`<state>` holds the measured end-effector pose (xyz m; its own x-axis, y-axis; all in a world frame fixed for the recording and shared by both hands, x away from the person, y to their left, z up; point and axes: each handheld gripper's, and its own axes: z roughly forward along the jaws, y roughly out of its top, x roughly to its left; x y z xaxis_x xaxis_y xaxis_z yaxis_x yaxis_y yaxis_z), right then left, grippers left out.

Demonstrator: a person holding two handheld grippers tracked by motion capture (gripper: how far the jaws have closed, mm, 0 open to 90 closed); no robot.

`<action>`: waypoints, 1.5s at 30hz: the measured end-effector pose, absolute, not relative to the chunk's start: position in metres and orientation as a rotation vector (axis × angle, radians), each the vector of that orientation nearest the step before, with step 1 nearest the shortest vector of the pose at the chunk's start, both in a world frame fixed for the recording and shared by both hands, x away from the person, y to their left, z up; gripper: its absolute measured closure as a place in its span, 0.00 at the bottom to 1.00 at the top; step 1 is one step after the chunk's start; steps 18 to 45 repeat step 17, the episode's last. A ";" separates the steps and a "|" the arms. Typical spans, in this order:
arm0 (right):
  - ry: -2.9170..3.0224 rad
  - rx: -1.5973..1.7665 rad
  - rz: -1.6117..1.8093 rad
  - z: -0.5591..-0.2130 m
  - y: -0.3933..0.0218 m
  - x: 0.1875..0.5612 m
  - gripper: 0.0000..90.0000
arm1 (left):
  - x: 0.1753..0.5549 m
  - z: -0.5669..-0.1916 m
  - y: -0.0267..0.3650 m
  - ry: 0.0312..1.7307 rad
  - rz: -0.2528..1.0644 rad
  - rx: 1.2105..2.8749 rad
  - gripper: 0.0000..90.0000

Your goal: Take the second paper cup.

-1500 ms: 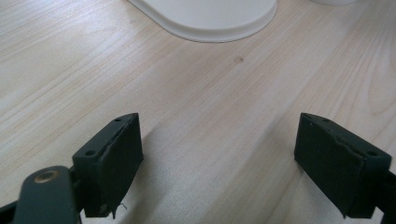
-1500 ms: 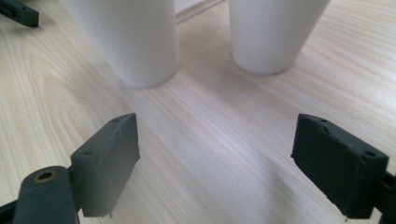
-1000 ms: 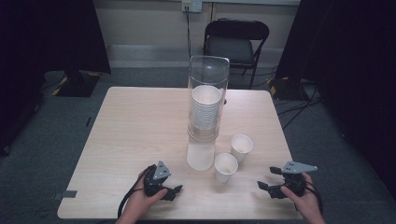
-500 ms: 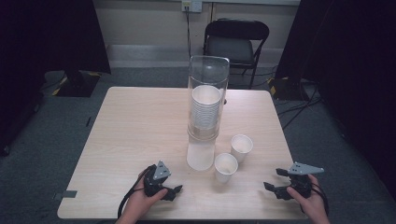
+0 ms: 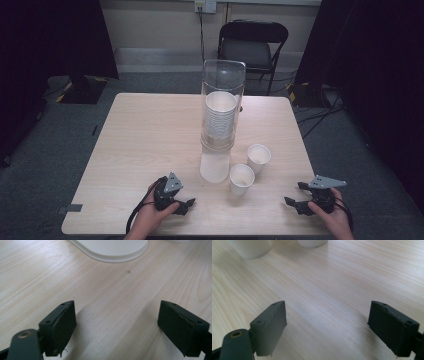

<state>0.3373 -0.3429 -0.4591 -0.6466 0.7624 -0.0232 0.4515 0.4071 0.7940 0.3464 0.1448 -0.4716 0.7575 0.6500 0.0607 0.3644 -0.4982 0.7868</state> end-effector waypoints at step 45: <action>2.293 0.987 1.039 -0.463 -0.340 0.337 0.15 | 0.346 -0.472 0.145 0.757 0.450 2.141 0.16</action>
